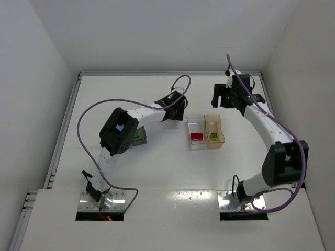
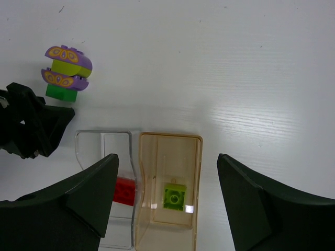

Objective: Sort the legos into containers by color

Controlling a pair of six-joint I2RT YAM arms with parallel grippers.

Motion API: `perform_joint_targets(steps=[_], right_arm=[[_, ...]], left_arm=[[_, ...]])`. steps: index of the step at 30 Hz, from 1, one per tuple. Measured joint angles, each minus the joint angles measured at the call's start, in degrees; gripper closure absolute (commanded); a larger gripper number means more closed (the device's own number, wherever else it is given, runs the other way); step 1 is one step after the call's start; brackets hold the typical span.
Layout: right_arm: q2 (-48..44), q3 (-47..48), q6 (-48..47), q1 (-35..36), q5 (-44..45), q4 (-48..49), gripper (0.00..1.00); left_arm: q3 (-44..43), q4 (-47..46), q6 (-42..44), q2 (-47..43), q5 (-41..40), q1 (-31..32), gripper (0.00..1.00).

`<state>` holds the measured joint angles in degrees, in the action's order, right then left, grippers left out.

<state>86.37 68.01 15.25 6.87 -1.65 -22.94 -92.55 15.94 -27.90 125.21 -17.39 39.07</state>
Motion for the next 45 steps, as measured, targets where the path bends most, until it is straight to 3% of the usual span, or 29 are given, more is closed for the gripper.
perform_joint_targets(steps=[24,29,32,37,41,45], right_arm=[[1.75,-0.20,0.02,-0.42,-2.10,0.02,0.24],[1.81,-0.46,0.02,-0.42,-2.73,0.00,0.24],[1.86,-0.50,0.02,-0.42,-3.06,0.02,0.24],[2.10,-0.50,0.02,-0.42,-3.23,0.00,0.24],[2.43,-0.50,0.02,-0.42,-4.50,0.00,0.24],[2.62,-0.50,-0.07,-0.48,-10.73,-0.02,0.22]], left_arm=[[-6.88,0.70,-1.33,4.81,-2.01,-0.55,0.44],[-7.58,0.50,-1.33,5.92,-2.16,-0.87,0.51],[-7.58,0.68,-1.33,6.71,-2.14,-1.27,0.60],[-7.56,0.31,-1.11,6.86,-2.08,-1.66,0.92],[-5.86,-1.22,0.48,6.03,-0.74,-1.68,1.00],[5.05,-3.48,6.84,-1.51,4.68,-1.77,1.00]])
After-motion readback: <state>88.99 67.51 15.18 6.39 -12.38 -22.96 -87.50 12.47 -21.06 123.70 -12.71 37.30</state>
